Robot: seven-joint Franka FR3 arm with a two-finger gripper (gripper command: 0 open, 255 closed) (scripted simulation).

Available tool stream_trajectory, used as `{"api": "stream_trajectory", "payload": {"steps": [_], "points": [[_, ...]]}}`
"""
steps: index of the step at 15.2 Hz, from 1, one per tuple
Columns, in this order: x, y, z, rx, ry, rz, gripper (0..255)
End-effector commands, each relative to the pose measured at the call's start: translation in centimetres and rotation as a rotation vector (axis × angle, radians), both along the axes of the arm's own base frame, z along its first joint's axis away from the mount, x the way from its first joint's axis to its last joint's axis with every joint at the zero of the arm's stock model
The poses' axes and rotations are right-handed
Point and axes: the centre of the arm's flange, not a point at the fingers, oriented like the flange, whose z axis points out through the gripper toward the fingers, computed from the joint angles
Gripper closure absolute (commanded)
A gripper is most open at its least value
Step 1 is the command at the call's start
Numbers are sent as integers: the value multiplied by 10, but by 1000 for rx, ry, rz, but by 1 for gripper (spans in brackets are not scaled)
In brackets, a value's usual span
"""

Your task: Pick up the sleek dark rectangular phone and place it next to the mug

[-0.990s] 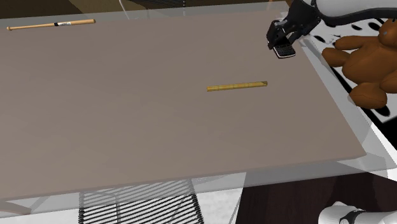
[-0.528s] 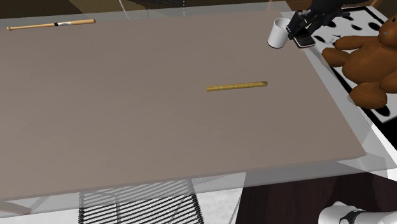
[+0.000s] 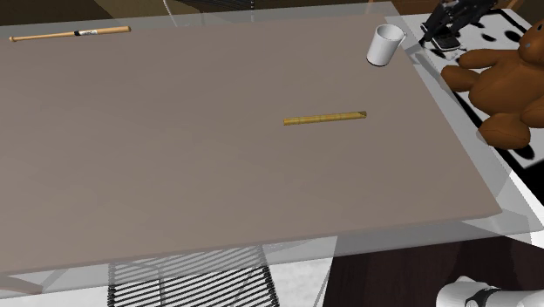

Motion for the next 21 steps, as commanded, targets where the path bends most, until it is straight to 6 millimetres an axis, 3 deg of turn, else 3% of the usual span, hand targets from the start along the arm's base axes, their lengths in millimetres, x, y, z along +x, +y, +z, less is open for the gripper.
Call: {"api": "stream_trajectory", "payload": {"steps": [1, 7, 8, 21], "points": [[-16, -20, 0, -1, 0, 2, 255], [-66, -81, 0, -1, 0, 2, 255], [-82, -100, 0, -1, 0, 2, 255], [-82, -100, -69, -1, 0, 2, 255]]}}
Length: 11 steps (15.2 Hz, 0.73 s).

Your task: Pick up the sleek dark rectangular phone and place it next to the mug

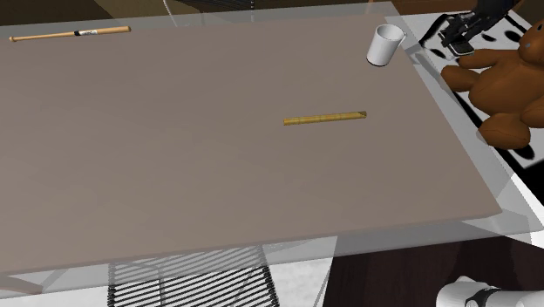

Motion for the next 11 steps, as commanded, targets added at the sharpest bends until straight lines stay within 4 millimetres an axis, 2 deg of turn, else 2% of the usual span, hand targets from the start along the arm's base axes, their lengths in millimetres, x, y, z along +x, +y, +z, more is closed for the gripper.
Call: {"api": "stream_trajectory", "payload": {"steps": [1, 11], "points": [[-1, -1, -11, -1, 0, 0, 255], [-1, -1, -63, -1, 0, 0, 255]]}}
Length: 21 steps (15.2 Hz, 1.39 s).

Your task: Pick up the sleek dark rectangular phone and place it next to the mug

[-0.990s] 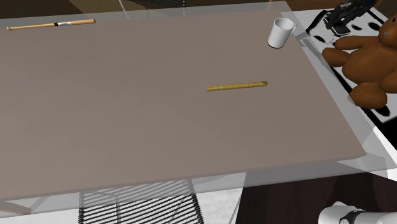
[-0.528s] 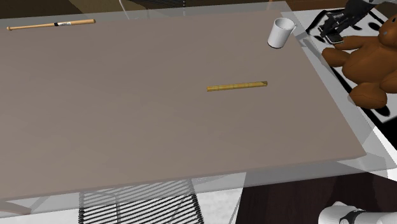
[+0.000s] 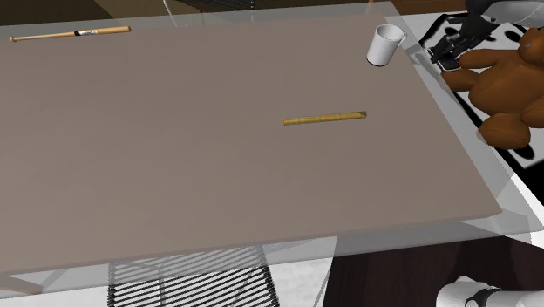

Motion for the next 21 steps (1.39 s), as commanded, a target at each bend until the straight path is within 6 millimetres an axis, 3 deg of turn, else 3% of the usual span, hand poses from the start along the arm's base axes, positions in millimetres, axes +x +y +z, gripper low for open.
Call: {"api": "stream_trajectory", "payload": {"steps": [1, 7, 15, 16, 21], "points": [[0, 0, -10, -1, 0, 0, 255], [0, 0, -40, -1, 0, 0, 255], [0, 0, -40, -1, 0, 0, 255], [0, 0, -40, -1, 0, 0, 0], [0, 0, -40, -1, 0, 0, 0]]}}
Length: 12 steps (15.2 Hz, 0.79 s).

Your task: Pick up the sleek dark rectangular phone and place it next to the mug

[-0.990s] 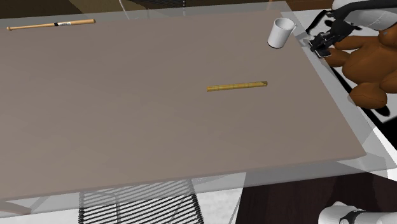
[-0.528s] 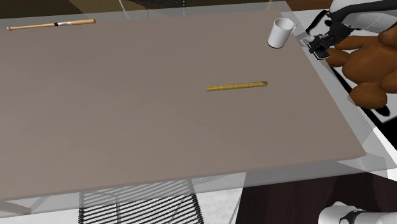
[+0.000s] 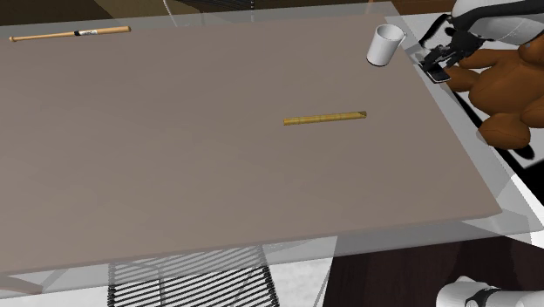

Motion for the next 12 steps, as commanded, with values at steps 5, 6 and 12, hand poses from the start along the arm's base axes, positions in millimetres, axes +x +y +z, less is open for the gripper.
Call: {"api": "stream_trajectory", "payload": {"steps": [5, 6, 12], "points": [[-6, 9, 49, 0, 0, 0, 0], [-6, 9, 49, 0, 0, 0, 0], [-6, 9, 49, 0, 0, 0, 0]]}}
